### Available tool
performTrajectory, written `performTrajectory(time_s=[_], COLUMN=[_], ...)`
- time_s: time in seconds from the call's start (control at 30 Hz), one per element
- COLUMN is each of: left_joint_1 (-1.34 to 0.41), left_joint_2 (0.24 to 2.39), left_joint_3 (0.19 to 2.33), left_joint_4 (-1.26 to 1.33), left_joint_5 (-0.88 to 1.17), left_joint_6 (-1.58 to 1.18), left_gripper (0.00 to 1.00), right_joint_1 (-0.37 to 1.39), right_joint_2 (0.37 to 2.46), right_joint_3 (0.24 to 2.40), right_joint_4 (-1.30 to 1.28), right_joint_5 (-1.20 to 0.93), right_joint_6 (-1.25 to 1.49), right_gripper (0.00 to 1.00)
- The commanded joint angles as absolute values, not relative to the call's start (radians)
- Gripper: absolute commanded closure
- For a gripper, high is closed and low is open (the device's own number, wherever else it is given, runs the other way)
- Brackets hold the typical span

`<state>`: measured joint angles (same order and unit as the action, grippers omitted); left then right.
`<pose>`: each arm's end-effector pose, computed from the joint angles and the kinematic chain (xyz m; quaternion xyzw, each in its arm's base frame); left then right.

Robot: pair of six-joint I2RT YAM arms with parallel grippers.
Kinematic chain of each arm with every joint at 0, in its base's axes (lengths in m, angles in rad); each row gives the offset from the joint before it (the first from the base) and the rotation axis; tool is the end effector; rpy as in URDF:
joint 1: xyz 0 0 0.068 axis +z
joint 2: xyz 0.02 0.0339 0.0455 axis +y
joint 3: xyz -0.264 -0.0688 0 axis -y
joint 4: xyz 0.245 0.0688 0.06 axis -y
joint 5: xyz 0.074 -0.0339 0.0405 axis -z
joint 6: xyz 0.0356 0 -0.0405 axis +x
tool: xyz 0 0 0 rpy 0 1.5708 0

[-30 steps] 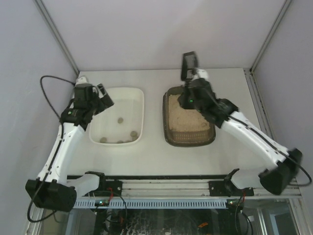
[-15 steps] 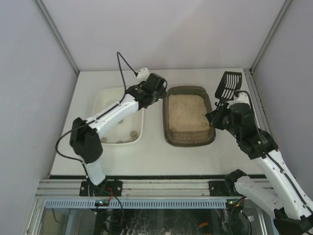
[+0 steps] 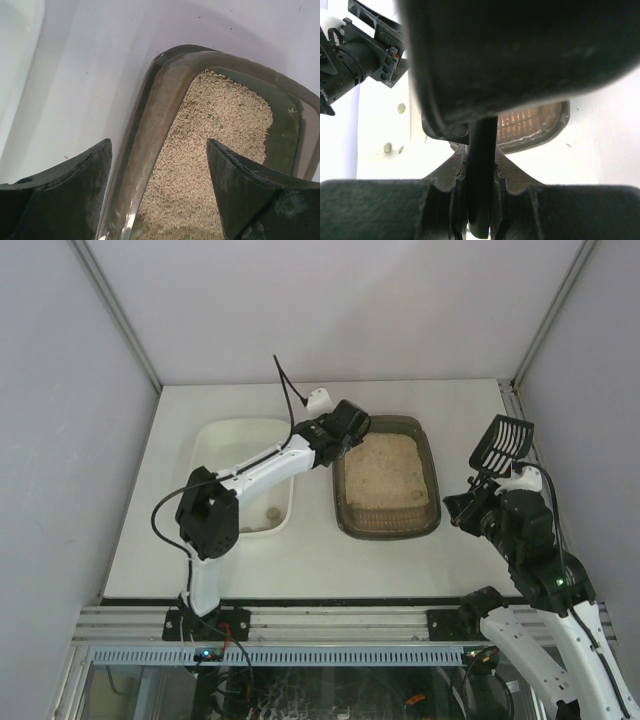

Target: Clean the litter box

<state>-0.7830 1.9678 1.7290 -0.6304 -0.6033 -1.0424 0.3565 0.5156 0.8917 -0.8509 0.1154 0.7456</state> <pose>0.3268 -0.2968 0.2784 -0.2172 0.8760 -0.0890 0.4214 0.0890 0.0288 0.3395 0.1942 0.8303 0.2304 0.4689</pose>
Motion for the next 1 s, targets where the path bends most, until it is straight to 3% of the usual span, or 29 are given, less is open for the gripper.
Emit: performTrajectory(time_s=[0.0, 0.27, 0.37, 0.6, 0.77, 0.97], left_joint_1=[-0.778, -0.778, -0.778, -0.778, -0.778, -0.778], left_joint_2=[2.039, 2.094, 2.096, 2.114, 2.121, 2.124], left_joint_3=[1.760, 1.736, 1.734, 1.757, 1.752, 1.785], left_joint_4=[-0.538, -0.520, -0.522, -0.513, -0.519, -0.530], left_joint_5=[-0.585, -0.517, -0.504, -0.454, -0.448, -0.281], left_joint_6=[-1.000, -0.860, -0.794, -0.584, -0.472, -0.247], left_gripper=[0.20, 0.18, 0.21, 0.59, 0.76, 0.89], right_joint_1=[0.335, 0.326, 0.319, 0.299, 0.280, 0.257], right_joint_2=[0.497, 0.496, 0.504, 0.518, 0.519, 0.503], right_joint_3=[0.894, 0.872, 0.861, 0.835, 0.824, 0.814], right_joint_4=[-0.877, -0.863, -0.849, -0.812, -0.803, -0.798], right_joint_5=[0.127, 0.121, 0.113, 0.085, 0.067, 0.056], right_joint_6=[0.757, 0.754, 0.751, 0.749, 0.744, 0.745], right_gripper=[1.00, 1.00, 1.00, 1.00, 1.00, 1.00])
